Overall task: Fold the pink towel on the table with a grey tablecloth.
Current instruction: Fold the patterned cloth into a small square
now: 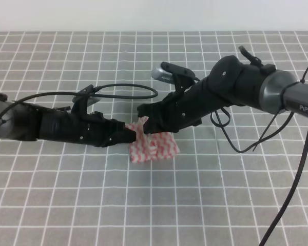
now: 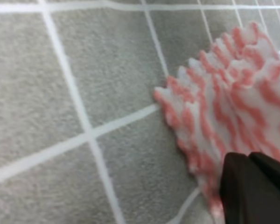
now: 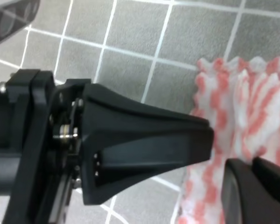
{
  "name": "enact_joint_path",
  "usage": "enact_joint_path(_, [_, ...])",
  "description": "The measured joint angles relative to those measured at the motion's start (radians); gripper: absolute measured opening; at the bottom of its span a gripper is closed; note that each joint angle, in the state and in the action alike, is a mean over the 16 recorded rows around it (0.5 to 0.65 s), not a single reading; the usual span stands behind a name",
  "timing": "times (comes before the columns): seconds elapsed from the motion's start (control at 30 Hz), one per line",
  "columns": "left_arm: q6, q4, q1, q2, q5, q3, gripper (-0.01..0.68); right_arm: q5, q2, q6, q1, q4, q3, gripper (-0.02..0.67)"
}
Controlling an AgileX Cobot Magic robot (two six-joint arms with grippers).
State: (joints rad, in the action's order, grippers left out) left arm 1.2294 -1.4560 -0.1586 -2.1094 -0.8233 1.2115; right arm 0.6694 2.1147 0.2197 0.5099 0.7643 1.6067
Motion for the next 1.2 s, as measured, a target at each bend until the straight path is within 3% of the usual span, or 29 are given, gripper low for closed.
enact_joint_path(1.2, [-0.011, 0.044, 0.026, 0.106, 0.064, 0.0, -0.002, -0.03, 0.034, 0.06, 0.014, 0.112, 0.011, 0.002])
